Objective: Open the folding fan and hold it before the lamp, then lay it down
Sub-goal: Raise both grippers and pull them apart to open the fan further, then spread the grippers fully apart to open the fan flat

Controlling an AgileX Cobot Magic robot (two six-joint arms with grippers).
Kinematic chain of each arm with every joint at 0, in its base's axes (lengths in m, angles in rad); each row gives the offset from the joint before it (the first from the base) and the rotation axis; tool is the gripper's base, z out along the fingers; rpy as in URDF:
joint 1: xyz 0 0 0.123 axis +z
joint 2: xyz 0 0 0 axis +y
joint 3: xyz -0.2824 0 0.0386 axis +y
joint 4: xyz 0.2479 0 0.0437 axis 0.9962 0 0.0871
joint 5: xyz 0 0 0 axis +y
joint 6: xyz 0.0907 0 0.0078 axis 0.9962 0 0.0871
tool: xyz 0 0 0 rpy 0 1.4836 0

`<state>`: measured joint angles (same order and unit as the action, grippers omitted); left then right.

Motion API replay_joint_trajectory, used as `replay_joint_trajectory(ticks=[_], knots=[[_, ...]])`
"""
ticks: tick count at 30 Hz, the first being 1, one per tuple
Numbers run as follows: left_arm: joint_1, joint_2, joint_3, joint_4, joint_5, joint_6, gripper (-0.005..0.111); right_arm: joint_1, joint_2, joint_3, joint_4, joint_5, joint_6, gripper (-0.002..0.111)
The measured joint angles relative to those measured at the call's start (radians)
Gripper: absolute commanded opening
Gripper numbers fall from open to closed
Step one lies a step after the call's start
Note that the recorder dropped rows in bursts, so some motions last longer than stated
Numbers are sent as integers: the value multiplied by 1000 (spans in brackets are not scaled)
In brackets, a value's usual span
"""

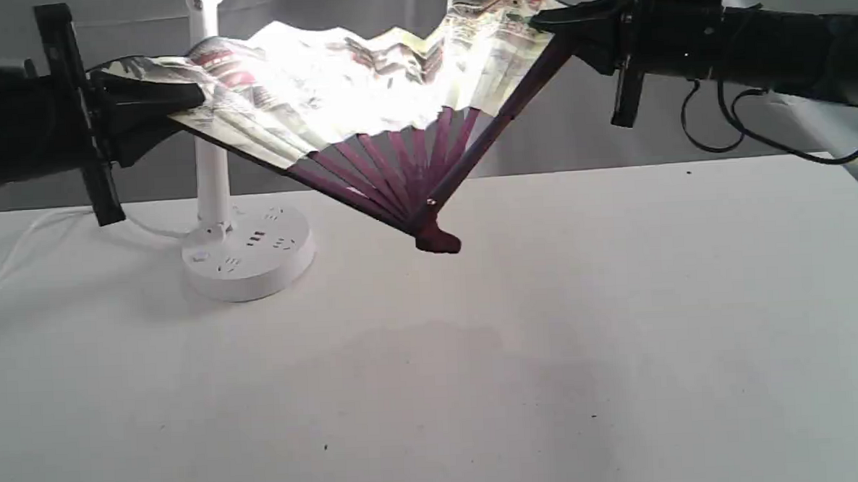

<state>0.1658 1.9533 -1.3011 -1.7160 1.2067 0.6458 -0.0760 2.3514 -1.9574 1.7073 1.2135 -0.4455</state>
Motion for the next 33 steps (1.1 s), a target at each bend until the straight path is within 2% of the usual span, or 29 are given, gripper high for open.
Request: replay_joint_trajectory(ticks=[16,33], knots=[[15,0,30,-1,-4,35,0,-134,0,0,-76,21,27,0],[5,0,39,3,-20,37,0,-227,0,0,-187,84,98,0]])
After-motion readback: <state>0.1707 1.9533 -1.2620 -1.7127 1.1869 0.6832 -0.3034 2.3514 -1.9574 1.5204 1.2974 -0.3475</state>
